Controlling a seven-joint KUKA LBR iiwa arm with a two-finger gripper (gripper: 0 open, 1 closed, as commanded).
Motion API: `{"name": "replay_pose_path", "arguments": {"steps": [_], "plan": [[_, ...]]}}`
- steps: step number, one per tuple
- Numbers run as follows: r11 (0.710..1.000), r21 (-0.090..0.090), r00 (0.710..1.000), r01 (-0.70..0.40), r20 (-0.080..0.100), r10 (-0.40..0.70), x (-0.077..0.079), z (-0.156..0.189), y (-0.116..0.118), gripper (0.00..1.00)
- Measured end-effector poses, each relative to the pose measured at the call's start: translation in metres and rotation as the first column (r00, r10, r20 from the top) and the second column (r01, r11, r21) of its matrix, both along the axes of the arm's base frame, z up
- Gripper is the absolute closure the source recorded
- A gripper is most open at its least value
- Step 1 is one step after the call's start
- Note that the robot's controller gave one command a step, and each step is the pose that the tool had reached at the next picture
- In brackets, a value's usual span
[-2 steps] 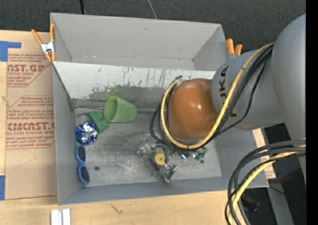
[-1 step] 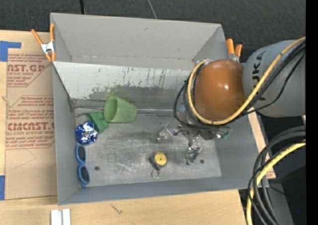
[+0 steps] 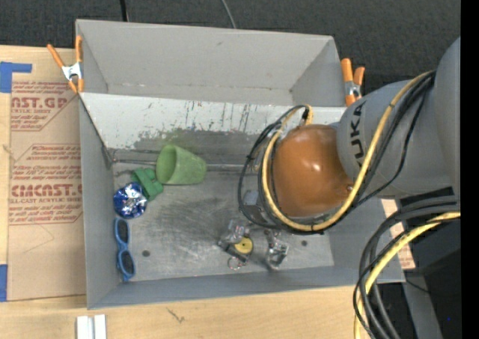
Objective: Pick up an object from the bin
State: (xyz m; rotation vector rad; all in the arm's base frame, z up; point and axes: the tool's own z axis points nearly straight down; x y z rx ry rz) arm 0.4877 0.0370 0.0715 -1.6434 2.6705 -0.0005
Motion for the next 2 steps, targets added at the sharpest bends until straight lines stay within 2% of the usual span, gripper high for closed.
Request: {"name": "replay_pose_path", "arguments": {"steps": [1,2], "plan": [[1.0,-0.002,1.0,0.003,-0.001,-0.003,0.001,0.002,-0.001,1.0],[1.0,-0.001,1.0,-0.003,0.003,0.003,0.009,0.181,-0.003,1.0]]}}
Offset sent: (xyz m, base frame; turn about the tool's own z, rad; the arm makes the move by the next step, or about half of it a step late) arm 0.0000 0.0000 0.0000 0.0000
